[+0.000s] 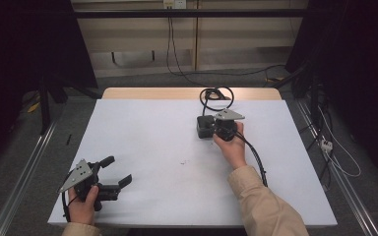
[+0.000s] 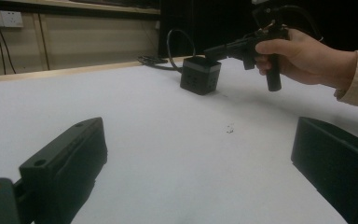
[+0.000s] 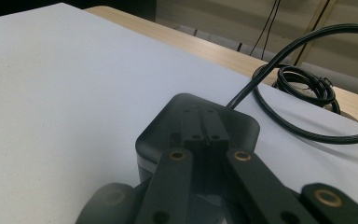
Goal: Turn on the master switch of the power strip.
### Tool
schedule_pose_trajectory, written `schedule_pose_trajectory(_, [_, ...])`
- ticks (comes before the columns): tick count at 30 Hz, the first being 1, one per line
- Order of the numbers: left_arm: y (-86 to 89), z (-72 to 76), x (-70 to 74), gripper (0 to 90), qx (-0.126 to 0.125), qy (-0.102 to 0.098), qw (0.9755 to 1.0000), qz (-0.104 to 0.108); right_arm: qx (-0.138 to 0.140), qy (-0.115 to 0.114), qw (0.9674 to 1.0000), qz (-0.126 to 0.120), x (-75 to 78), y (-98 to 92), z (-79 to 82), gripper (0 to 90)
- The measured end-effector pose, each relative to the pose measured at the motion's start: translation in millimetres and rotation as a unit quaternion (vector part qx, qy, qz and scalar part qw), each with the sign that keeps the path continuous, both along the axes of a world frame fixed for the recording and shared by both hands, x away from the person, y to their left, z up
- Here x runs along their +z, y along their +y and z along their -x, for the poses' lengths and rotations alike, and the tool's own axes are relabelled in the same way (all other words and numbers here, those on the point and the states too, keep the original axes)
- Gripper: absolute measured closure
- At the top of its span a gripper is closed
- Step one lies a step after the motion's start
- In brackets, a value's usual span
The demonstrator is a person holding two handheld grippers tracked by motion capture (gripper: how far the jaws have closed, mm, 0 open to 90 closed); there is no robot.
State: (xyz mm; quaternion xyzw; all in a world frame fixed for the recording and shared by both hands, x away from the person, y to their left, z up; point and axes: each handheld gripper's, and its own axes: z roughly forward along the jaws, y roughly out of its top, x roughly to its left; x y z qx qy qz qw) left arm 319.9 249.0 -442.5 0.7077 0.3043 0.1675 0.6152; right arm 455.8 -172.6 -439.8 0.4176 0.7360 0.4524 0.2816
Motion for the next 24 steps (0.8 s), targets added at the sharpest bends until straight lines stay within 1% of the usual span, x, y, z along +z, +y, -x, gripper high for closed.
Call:
schedule_pose_trajectory(2, [0.4, -0.4, -0.6, 3.0, 0.001, 0.0, 1.0, 0.001, 0.0, 0.001, 1.0, -0.002, 0.0, -0.3, -0.2, 90.0])
schedule_pose_trajectory(5, [1.0, -0.5, -0.8, 3.0, 0.002, 0.002, 1.0, -0.002, 0.001, 0.001, 1.0, 0.002, 0.5, 0.0, -0.3, 90.0])
schedule_pose_trajectory(11, [0.8, -0.7, -0.7, 3.0, 0.002, 0.001, 1.0, -0.001, -0.002, 0.002, 1.0, -0.003, 0.3, 0.0, -0.2, 90.0])
schedule_pose_trajectory(13, [1.0, -1.2, -0.8, 3.0, 0.002, 0.0, 1.0, -0.001, -0.002, 0.001, 1.0, 0.0, 0.6, 0.4, 0.0, 90.0])
schedule_pose_trajectory(15, [1.3, -1.3, -0.8, 3.0, 0.003, 0.0, 1.0, 0.0, -0.003, 0.005, 1.0, -0.005, 0.9, -0.2, -0.5, 90.0])
schedule_pose_trajectory(16, [1.4, -1.4, -0.8, 3.0, 0.003, 0.0, 1.0, 0.0, -0.004, 0.008, 0.9999, -0.012, 0.8, -0.8, -0.8, 90.0])
schedule_pose_trajectory(17, [1.3, -1.4, -0.8, 3.0, 0.002, 0.0, 1.0, -0.001, -0.014, 0.008, 0.9998, -0.013, 2.1, -2.3, -1.0, 90.0])
schedule_pose_trajectory(24, [1.2, -1.8, -0.8, 3.0, 0.002, 0.001, 1.0, 0.001, -0.018, 0.015, 0.9996, -0.014, 3.4, -7.2, -1.3, 90.0])
